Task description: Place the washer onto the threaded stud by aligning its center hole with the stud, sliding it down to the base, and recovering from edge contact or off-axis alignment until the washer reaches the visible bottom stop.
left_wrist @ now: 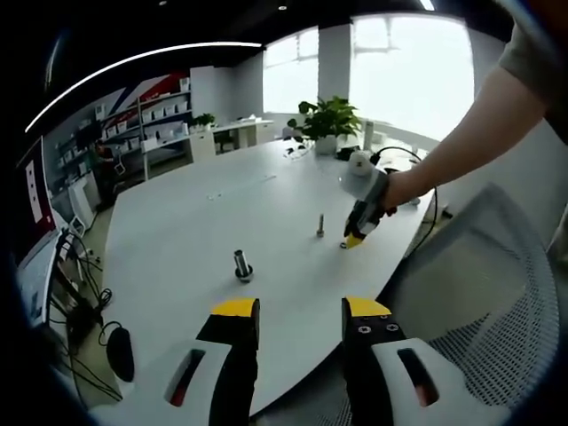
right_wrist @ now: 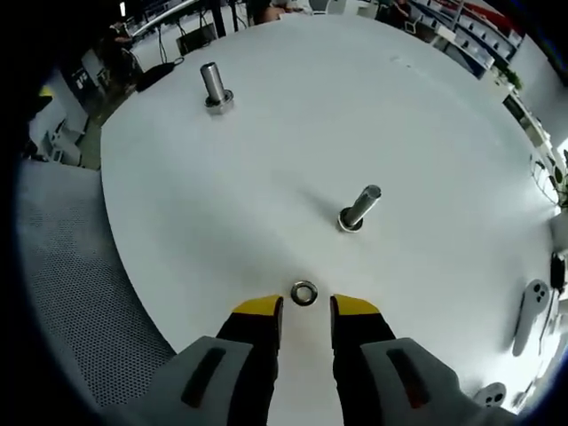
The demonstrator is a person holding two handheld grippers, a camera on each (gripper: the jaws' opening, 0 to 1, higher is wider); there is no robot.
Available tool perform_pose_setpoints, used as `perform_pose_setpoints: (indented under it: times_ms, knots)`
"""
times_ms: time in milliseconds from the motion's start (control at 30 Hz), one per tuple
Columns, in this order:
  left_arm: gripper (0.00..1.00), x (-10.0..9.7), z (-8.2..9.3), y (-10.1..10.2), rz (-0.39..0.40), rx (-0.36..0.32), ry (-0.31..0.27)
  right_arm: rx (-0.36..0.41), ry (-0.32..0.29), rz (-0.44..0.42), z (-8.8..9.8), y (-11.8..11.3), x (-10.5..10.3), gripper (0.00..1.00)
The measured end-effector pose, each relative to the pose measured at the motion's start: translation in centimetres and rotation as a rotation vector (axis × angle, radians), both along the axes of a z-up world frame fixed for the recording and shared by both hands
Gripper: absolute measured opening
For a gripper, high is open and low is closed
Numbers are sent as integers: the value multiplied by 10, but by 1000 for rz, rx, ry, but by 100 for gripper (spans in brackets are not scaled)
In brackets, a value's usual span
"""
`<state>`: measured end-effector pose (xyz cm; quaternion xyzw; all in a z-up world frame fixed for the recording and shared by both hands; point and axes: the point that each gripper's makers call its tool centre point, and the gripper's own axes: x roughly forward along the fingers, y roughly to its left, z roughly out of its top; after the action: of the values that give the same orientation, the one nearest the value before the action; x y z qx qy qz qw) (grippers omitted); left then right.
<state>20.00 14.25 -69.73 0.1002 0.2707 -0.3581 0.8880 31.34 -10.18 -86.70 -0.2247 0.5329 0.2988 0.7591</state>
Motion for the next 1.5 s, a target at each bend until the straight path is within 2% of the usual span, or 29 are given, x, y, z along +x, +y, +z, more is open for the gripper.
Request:
perform_pose_setpoints:
  times_ms: [233, 300, 867, 967, 1100, 1400, 1500]
  knots:
    - [35, 0, 1, -1, 4, -12, 0, 13, 19, -17, -6, 2, 1, 25]
    - [35, 0, 1, 0, 6, -10, 1, 15, 55, -40, -8, 1, -3, 23]
    - [35, -2, -2, -2, -9, -9, 17, -10, 25, 12, -9, 2, 3, 15]
    - [35, -2, -2, -2, -8, -10, 19, -30, 26, 53, -9, 5, 1, 15]
    - [35, -2, -2, -2, -10, -12, 21, -38, 39, 68, -8, 2, 0, 16]
    - [35, -2, -2, -3, -15, -16, 26, -27, 51, 40, -9, 1, -1, 17]
    - [35, -3, -3, -3, -15, -17, 28, -38, 39, 69, -9, 1, 0, 16]
